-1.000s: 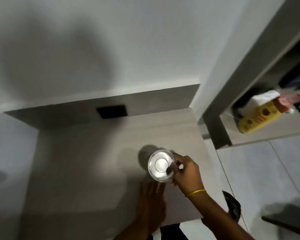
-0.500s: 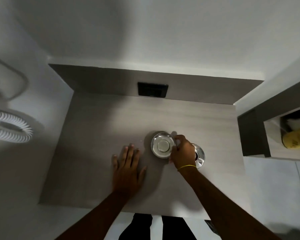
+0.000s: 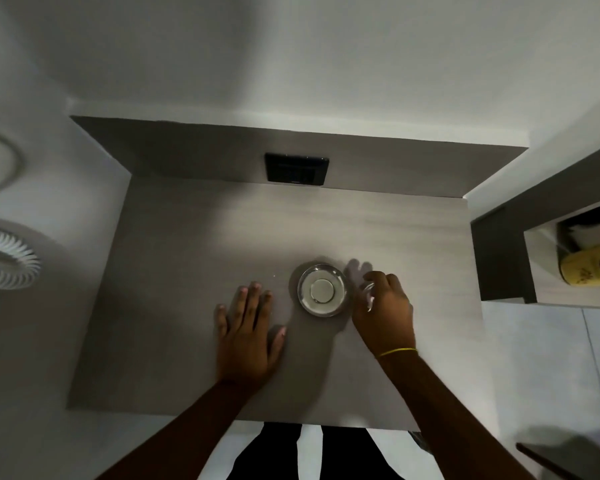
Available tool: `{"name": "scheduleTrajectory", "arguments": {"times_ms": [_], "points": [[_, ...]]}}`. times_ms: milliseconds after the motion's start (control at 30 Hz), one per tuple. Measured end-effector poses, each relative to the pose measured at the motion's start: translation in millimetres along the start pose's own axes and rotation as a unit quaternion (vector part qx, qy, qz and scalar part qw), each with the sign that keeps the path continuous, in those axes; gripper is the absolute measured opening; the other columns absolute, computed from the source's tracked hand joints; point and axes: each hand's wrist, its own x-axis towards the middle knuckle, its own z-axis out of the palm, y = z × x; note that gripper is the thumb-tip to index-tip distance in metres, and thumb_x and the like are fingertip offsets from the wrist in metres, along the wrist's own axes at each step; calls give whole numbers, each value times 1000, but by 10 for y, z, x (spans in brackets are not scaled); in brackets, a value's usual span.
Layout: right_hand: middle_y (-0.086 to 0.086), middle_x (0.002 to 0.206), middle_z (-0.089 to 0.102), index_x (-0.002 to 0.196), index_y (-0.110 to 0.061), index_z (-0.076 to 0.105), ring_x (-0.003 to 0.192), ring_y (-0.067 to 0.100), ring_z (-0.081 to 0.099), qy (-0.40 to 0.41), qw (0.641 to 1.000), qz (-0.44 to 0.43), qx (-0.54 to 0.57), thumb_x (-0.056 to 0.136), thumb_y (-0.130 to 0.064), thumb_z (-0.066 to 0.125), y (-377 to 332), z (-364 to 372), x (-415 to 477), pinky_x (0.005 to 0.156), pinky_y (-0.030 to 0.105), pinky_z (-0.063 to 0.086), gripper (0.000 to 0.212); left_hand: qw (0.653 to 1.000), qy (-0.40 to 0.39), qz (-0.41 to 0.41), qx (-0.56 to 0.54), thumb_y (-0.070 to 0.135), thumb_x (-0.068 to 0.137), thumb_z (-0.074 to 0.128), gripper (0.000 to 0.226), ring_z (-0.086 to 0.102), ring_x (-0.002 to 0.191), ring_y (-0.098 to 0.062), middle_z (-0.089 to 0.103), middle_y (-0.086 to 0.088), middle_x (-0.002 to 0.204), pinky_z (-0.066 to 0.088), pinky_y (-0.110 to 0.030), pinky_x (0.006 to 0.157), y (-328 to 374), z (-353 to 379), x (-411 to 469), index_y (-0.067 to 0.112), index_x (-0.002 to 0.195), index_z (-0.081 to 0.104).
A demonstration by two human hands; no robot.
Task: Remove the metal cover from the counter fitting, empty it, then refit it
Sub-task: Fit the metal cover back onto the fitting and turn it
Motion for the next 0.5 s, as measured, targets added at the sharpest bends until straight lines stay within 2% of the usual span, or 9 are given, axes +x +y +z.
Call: {"name": "scheduleTrajectory", "arguments": {"times_ms": [67, 133, 167, 267, 400, 500], "points": [[13, 123, 59, 127, -12, 63, 107, 43, 62, -31, 996, -5, -77, 80, -35, 68, 109, -73, -34, 81, 42, 51, 53, 1000, 4, 2, 1, 53, 102, 48, 74, 18, 167, -30, 26, -9, 179, 19, -68, 128, -4, 10, -3, 19, 166, 40], [8, 147, 43, 150, -21, 45, 130, 40, 46, -94, 986, 29, -135, 74, -41, 77, 177, -79, -91, 93, 56, 53, 85, 1000, 8, 3, 1, 52, 101, 50, 74, 19, 167, -31, 27, -9, 179, 19, -68, 127, -8, 24, -8, 18, 166, 41], [6, 154, 38, 155, -26, 39, 136, 39, 41, -113, 982, 40, -144, 72, -41, 80, 190, -70, -126, 95, 59, 53, 93, 1000, 9, 5, 1, 51, 101, 51, 74, 20, 167, -31, 27, -9, 179, 19, -68, 127, -10, 28, -10, 18, 166, 41], [7, 152, 40, 155, -33, 38, 132, 41, 45, -113, 979, 10, -170, 72, -42, 76, 186, -40, -183, 91, 57, 56, 92, 1000, 12, 6, 1, 52, 100, 51, 73, 23, 166, -32, 28, -10, 178, 18, -67, 127, -15, 43, 0, 18, 165, 43], [9, 144, 46, 157, -32, 33, 121, 43, 50, -116, 978, 14, -173, 67, -49, 73, 126, -60, -141, 85, 54, 60, 100, 1000, 14, 4, 2, 52, 100, 49, 74, 24, 166, -33, 29, -11, 178, 19, -68, 127, -5, 45, 2, 17, 165, 43], [11, 145, 46, 159, -34, 28, 124, 44, 50, -115, 985, 24, -130, 66, -57, 73, 70, -105, -89, 90, 56, 58, 107, 1000, 9, 3, 0, 53, 101, 49, 74, 21, 167, -32, 27, -10, 179, 16, -68, 128, -9, 44, 3, 18, 166, 41]]}}
